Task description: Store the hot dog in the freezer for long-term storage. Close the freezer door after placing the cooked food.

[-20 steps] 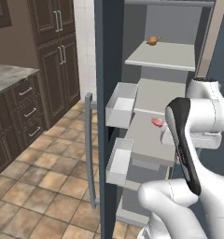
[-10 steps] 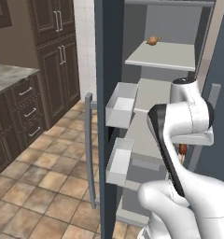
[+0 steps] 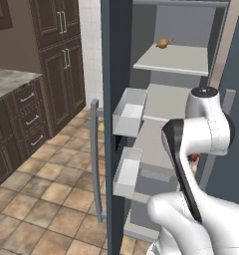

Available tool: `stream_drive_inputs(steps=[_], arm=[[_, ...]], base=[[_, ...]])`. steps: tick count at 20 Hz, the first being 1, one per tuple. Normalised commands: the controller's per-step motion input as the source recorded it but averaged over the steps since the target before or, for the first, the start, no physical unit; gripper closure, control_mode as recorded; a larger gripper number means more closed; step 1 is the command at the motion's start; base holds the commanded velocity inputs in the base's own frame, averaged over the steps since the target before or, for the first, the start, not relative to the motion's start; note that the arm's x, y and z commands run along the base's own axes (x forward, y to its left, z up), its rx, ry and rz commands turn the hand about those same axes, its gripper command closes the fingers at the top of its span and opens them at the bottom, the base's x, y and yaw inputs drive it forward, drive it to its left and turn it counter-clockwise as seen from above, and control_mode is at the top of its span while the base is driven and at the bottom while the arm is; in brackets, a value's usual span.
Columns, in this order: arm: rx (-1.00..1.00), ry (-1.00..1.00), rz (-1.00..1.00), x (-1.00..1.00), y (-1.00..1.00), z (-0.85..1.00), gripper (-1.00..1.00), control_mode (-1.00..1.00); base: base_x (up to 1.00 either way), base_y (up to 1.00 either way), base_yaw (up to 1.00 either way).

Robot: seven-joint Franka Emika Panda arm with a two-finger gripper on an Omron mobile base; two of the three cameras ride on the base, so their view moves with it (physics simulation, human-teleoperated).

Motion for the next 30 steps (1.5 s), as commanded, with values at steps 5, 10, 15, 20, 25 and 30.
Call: stream_drive_inputs(steps=[5, 10, 15, 20, 25, 30], arm=[[-0.03, -0.26, 0.00, 0.11, 0.00, 0.00, 1.00, -1.00], [-0.08, -0.17, 0.01, 0.19, 0.00, 0.00, 1.00, -1.00], [-0.04, -0.07, 0.01, 0.24, 0.00, 0.00, 1.00, -1.00], [0.00, 0.00, 0.00, 0.25, -0.13, 0.00, 1.00, -1.00], [0.00, 0.00, 0.00, 0.36, -0.15, 0.00, 1.00, -1.00], [0.00, 0.00, 0.00, 0.46, -0.17, 0.00, 1.00, -1.00]], base=[[0.00, 0.00, 0.00], [0.00, 0.00, 0.00], [0.00, 0.00, 0.00], [0.00, 0.00, 0.00], [0.00, 0.00, 0.00], [0.00, 0.00, 0.00]])
